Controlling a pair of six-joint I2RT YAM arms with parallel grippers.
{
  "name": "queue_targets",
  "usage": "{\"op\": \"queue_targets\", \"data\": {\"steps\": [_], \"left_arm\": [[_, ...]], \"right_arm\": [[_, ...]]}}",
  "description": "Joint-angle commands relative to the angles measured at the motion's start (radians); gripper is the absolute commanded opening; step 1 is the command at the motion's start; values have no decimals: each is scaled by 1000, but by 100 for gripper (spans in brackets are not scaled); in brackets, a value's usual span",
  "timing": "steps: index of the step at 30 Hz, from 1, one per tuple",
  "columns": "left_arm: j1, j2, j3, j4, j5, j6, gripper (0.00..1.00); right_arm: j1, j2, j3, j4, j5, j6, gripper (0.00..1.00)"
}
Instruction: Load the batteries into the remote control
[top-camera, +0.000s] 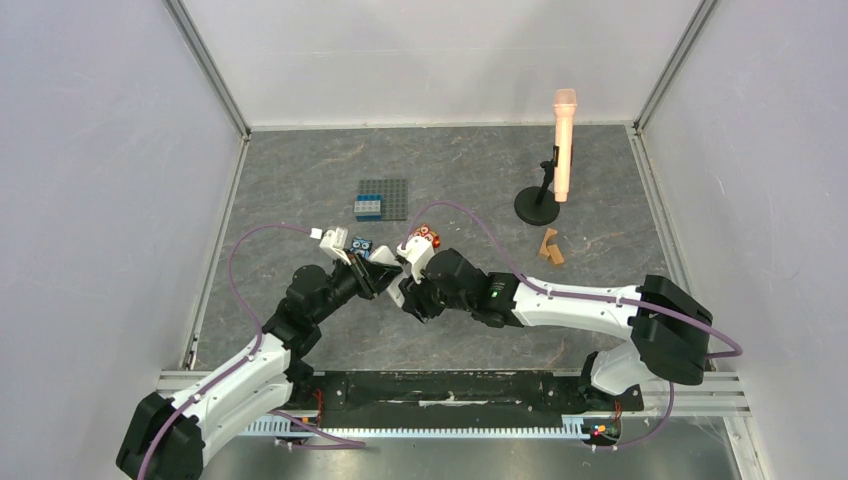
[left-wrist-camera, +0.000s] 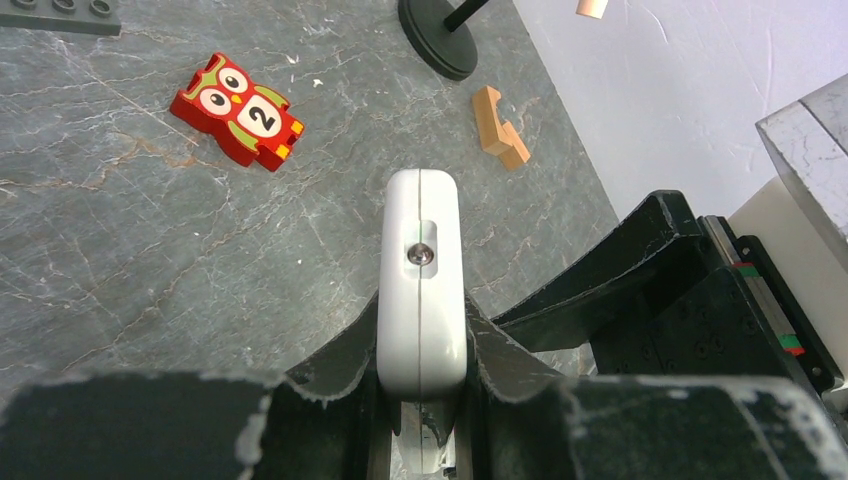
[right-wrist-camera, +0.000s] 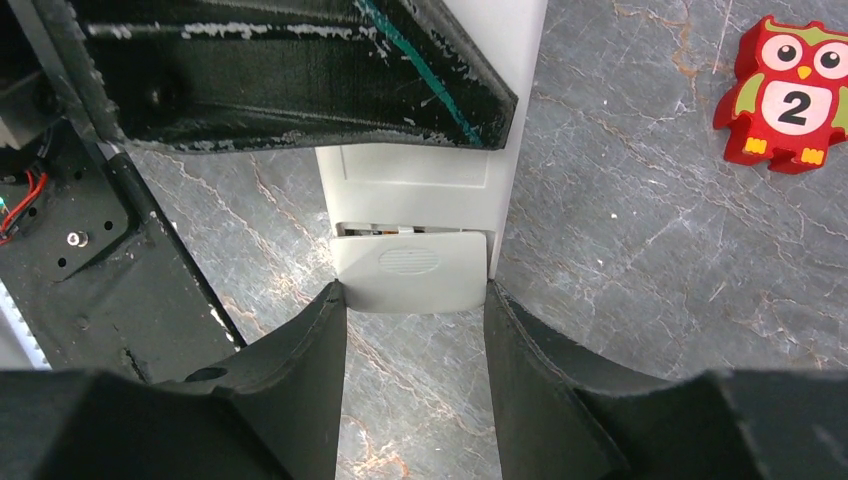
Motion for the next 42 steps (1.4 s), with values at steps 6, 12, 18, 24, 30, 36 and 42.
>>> {"op": "queue_targets", "data": {"steps": [6,12,18,24,30,36,42], "left_arm": [[-4,-23,0,90,20,15,2],[-3,-31,-3,82,14,15,2],[-3,-33,-1,71,6,10,2],[-3,-35,-1,58,-1,5,2],[-3,-40,2,44,9,21,2],[-3,-55,8,9,15,50,2],[-3,-53,10,-1,-9,48,2]], "right_arm": [[8,20,69,-20,42,41,31],[8,32,81,-57,72,50,31],[8,35,87,-55,92,72,31],[7,30,87,-48,96,81,31],[2,14,75,-39,76,84,31],[-1,-20,73,-39,50,71,31],[-1,-27,77,-41,54,73,31]]}}
